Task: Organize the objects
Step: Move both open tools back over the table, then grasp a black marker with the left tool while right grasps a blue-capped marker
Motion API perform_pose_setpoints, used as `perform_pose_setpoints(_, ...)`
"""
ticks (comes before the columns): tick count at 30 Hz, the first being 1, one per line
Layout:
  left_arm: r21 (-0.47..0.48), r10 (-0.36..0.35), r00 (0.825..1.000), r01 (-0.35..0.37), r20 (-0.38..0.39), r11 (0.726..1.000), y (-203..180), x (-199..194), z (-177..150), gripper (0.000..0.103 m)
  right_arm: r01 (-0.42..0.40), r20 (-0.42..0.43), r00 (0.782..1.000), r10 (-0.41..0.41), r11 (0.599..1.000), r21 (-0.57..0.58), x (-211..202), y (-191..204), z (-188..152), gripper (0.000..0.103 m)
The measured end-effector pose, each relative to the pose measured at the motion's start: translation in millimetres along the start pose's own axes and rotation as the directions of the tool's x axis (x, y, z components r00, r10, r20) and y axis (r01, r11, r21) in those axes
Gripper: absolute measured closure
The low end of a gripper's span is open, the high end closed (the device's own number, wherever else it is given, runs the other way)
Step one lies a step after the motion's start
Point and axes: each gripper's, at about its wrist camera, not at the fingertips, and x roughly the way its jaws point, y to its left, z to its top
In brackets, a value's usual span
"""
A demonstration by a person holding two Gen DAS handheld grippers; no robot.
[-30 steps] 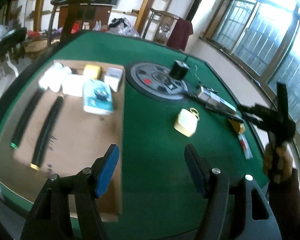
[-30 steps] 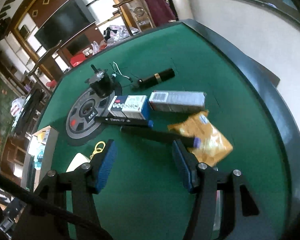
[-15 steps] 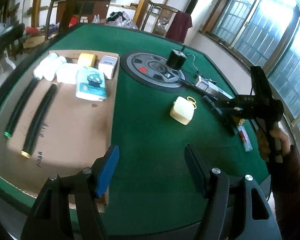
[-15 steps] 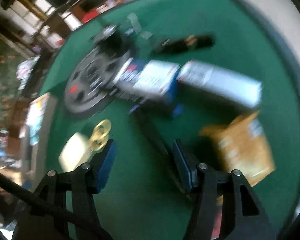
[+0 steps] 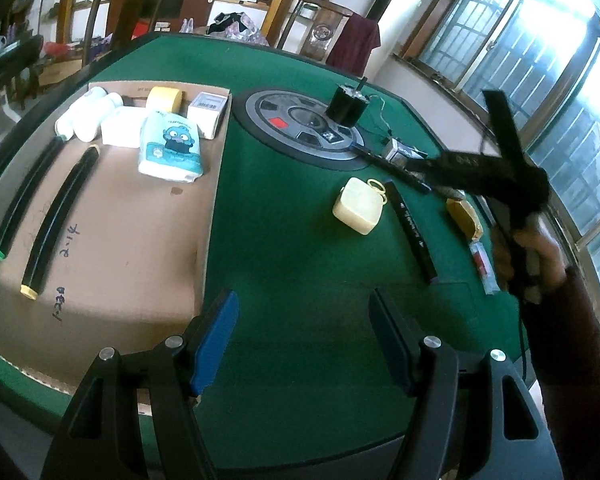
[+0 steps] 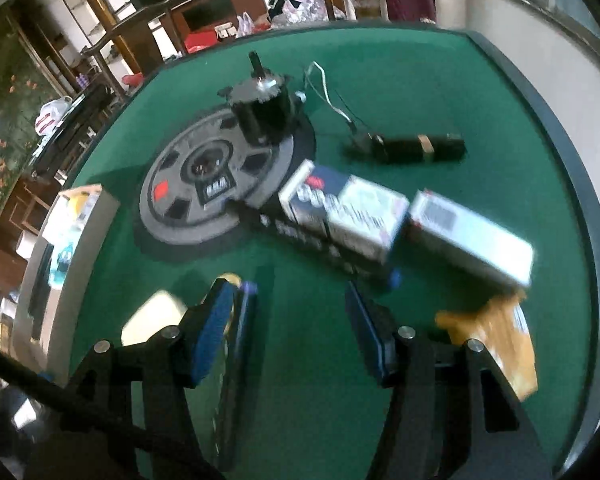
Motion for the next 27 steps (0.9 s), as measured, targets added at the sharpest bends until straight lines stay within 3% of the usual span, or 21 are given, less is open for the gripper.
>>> perform_pose_setpoints(3, 0.002, 0.000, 1.000, 0.000, -0.005, 1.000, 2.0, 0.0, -1.6, 0.041, 0.008, -0.037, 0.999, -0.010, 0.999, -0.039, 17.8, 5.6, 12.7, 0.046)
perform_pose_setpoints(9, 0.002, -0.021, 1.000, 0.021, -0.007, 1.000, 3.4, 2.4, 0.0, 0.041, 0.098, -0.087, 0.990, -0.108, 0.989, -0.110, 36.0, 13.6, 27.7, 0.046)
perform_pose_setpoints(12, 0.013, -0.035, 0.999, 0.035, -0.013, 0.999, -0.8, 4.9, 1.8, 0.041, 0.187, -0.088, 0.975, -0.205, 0.966, -0.177, 46.9, 20.4, 24.2, 0.052)
perform_pose_setpoints(16, 0.029, -0.063, 0.998, 0.064, -0.030, 0.998, -9.8, 9.3, 6.0, 0.041, 0.184, -0.089, 0.976, -0.197, 0.974, -0.135, 40.1, 16.6, 20.9, 0.090)
perform_pose_setpoints(21, 0.089, -0.074, 0.996, 0.077, -0.042, 0.993, -36.7, 16.3, 13.3, 0.041, 0.165, -0.090, 0.982, -0.166, 0.986, -0.019, 15.1, -15.1, -2.3, 0.091)
perform_pose_setpoints(27, 0.180, -0.066, 0.995, 0.080, -0.081, 0.980, -87.2, 48.3, 23.3, 0.041, 0.093, -0.085, 0.993, -0.085, 0.990, 0.101, -28.1, -48.9, -57.8, 0.091)
